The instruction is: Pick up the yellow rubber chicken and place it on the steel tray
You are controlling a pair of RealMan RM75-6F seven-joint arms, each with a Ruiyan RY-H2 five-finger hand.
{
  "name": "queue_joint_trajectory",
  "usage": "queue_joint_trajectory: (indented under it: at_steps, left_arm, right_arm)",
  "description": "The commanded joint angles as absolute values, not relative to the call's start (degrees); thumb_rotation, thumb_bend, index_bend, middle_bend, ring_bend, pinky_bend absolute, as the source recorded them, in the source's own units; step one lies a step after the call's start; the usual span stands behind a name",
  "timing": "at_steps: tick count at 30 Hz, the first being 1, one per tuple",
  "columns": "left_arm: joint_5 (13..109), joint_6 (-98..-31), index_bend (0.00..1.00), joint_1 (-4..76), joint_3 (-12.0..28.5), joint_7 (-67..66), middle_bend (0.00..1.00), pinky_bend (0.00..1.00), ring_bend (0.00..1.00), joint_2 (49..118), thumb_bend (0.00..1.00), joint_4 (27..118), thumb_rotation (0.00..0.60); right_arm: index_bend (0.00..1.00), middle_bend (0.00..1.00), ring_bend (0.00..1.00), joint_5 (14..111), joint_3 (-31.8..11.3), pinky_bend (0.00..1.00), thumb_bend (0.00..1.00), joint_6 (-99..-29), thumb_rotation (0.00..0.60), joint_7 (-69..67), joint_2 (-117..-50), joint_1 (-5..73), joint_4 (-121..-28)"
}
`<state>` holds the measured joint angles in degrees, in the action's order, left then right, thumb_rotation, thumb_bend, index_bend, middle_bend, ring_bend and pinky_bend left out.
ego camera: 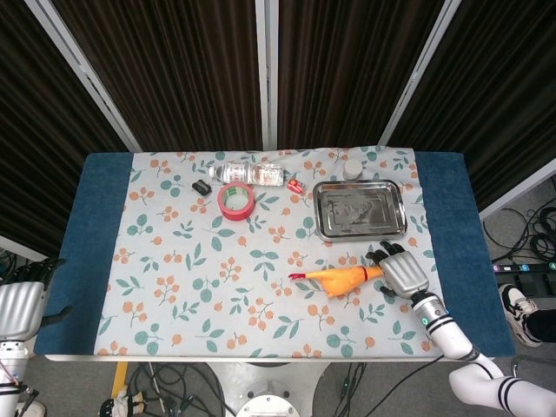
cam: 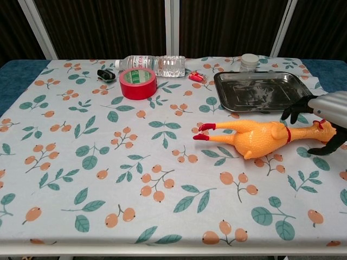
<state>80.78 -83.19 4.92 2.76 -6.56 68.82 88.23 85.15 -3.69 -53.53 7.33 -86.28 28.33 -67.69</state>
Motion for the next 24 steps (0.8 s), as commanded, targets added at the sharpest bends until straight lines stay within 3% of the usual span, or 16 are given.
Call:
queue_joint_trajectory:
  at_steps: [1, 6, 9, 15, 24]
  left_arm:
    - [80.7, -83.08, 0.27, 4.87, 2.73, -6.37, 0.32, 0.24, 0.25, 68.85, 0.01, 88.05, 0.6]
    - [81.06, -83.36, 0.27, 4.9, 2.89, -5.86, 0.32, 0.24, 0.25, 68.78, 0.01, 87.87, 0.6]
    - [81.3, -83.26, 0.27, 5.11, 3.0, -5.72, 0.32, 0.24, 0.25, 68.68, 0.01, 87.91, 0.6]
    - [81.66, -83.16, 0.27, 5.46, 3.17, -6.07, 0.32, 0.25, 0.25, 68.43, 0.01, 88.42, 0.6]
    - [83.9, -80.16, 0.27, 9.33, 4.84, -2.58, 0.32, 0.25, 0.25, 67.34, 0.01, 88.94, 0.6]
  right_arm:
    - [0.35, 0.32, 0.19, 85.92, -2.87, 0.25, 0.33, -53.11, 0.6, 4.74, -89.16, 29.43, -63.84]
    - [0.56, 0.46, 0.32, 87.25, -2.31, 0.38, 0.5, -54.54, 0.6, 0.86, -90.53, 29.98, -60.64]
    - [0.61, 0.51, 0.37, 87.75, -1.95, 0.45, 0.59, -54.81, 0.6, -0.94, -89.95, 30.33, -60.42]
    - [0.64, 0.54, 0.42, 88.47, -1.86, 0.52, 0.63, -56.7, 0.6, -2.5, -87.65, 30.56, -62.02]
    - [0.92, 0.73, 0.65, 92.28, -2.56, 0.81, 0.68, -62.67, 0.6, -5.86, -83.72, 31.89, -66.08]
